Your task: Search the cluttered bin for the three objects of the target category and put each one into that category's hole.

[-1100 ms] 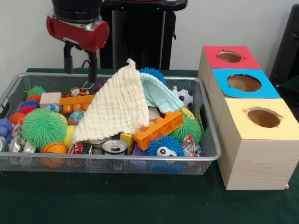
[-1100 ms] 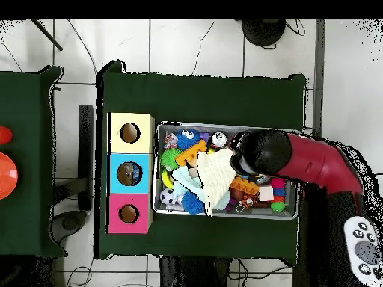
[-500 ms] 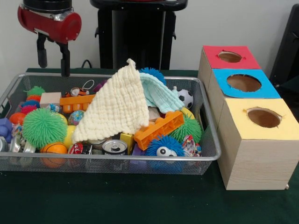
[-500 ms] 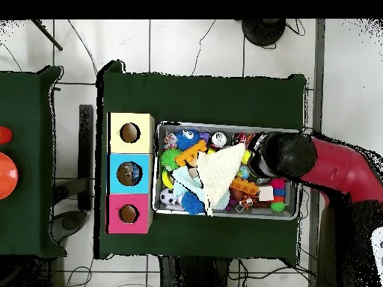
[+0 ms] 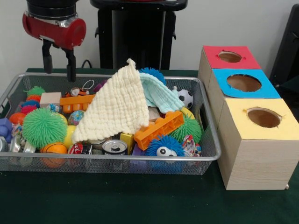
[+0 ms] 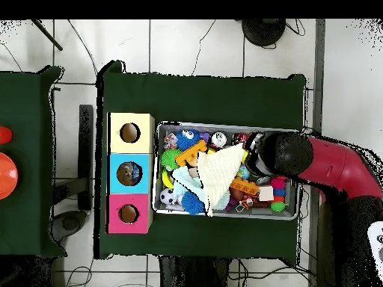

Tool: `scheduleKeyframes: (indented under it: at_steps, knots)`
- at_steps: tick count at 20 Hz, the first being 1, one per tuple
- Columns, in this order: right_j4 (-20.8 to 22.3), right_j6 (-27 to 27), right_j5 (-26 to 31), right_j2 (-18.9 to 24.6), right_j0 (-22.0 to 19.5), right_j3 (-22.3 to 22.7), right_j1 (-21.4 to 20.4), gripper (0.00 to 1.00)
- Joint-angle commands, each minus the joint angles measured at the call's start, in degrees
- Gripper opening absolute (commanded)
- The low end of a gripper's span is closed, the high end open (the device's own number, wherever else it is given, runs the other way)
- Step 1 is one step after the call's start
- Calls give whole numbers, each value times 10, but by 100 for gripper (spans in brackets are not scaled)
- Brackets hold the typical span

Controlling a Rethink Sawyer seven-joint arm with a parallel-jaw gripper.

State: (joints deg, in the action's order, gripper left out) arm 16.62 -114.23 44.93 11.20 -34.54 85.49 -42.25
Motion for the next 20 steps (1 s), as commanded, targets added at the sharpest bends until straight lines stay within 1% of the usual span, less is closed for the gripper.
scheduleKeyframes:
  at_steps: [1, 4, 10, 17, 20]
  knots:
    - [69, 89, -76, 43, -8, 35, 55, 100]
    - [80, 87, -93, 41, -14, 42, 56, 100]
    - [102, 78, -138, 48, -30, 32, 90, 100]
    - [119, 74, -145, 48, -34, 26, 101, 100]
    - [118, 74, -139, 54, -36, 29, 101, 100]
